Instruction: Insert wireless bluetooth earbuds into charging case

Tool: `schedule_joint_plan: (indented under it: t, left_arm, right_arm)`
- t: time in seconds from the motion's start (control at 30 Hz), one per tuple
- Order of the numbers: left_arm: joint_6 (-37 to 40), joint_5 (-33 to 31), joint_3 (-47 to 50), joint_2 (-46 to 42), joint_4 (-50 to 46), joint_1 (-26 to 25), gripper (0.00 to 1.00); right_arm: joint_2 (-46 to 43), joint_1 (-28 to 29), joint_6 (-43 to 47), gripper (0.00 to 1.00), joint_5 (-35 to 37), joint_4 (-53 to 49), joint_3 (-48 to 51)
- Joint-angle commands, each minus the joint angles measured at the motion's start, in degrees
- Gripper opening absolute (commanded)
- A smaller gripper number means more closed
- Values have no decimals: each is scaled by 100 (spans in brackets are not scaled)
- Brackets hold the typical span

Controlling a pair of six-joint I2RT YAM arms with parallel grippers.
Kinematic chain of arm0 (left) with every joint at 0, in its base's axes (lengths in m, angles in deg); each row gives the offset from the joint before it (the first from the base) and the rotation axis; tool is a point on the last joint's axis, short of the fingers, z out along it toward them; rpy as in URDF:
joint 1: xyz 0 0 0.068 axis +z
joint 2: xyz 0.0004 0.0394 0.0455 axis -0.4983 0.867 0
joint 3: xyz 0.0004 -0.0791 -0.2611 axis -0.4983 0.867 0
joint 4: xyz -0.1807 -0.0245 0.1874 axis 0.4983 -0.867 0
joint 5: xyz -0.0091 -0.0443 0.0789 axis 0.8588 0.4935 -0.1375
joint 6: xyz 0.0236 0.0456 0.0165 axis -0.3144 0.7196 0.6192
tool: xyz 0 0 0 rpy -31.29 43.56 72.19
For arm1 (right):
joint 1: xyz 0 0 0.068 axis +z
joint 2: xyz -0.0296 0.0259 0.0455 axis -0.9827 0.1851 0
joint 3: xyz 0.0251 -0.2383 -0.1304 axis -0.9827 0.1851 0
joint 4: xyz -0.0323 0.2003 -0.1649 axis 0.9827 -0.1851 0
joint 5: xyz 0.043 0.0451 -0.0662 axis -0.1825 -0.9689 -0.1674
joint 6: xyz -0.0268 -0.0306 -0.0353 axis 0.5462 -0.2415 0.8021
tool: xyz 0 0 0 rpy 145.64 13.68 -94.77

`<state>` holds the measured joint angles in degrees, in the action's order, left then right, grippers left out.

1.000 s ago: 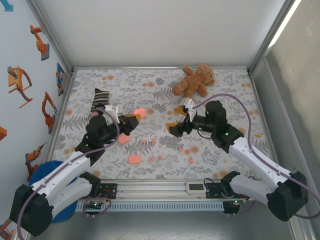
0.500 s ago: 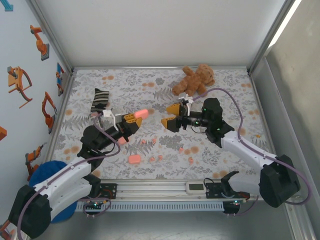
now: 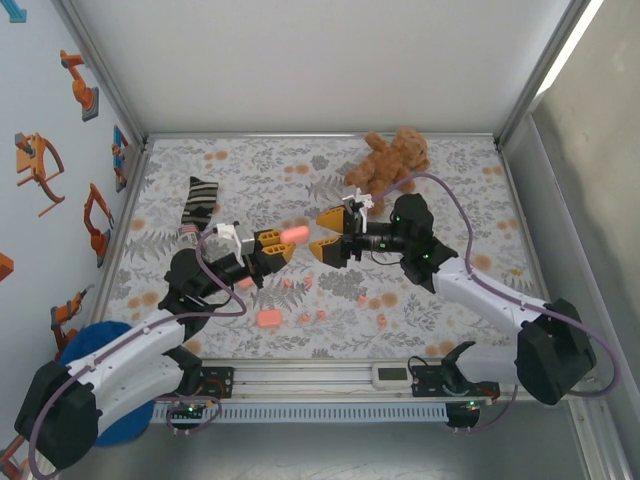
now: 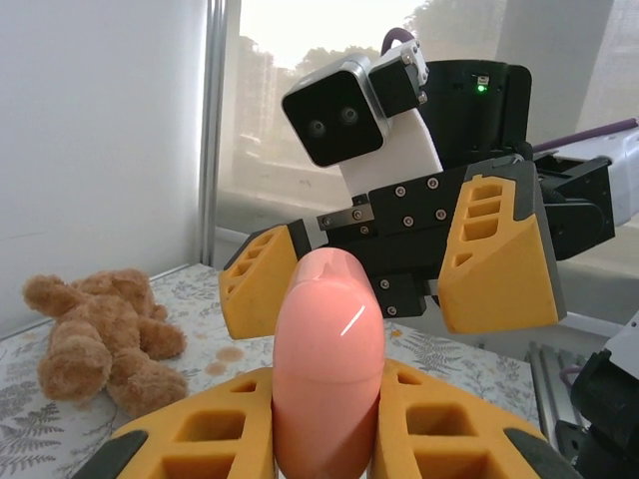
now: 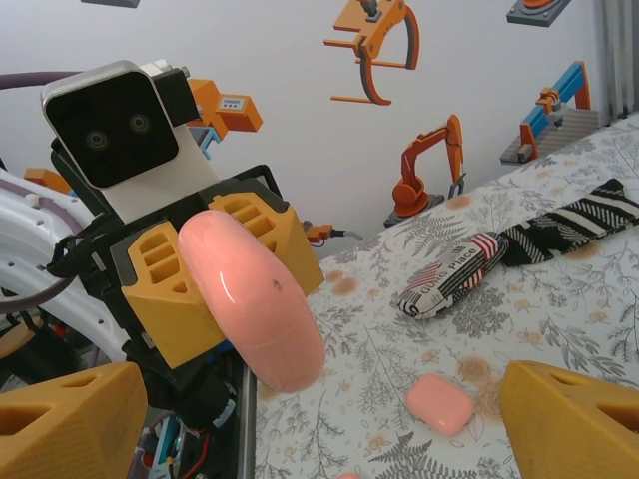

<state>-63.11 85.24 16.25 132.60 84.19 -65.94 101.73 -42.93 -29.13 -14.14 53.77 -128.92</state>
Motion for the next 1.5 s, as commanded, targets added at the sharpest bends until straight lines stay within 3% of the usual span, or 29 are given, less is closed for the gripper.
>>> schedule_joint_plan:
  t: [0.0,0.23,1.47]
  left_arm:
    - [166,168,-208,19,202,-43,0]
    - [194,172,-185,-39,182,-62,0]
    - [366,140,-111,-180,-69,-107,0]
  right_arm:
    - [68,100,281,90,136,-145,-252]
    - [186,131,278,86,331,-66,-319]
    - [32,130,282,85,680,22,-358]
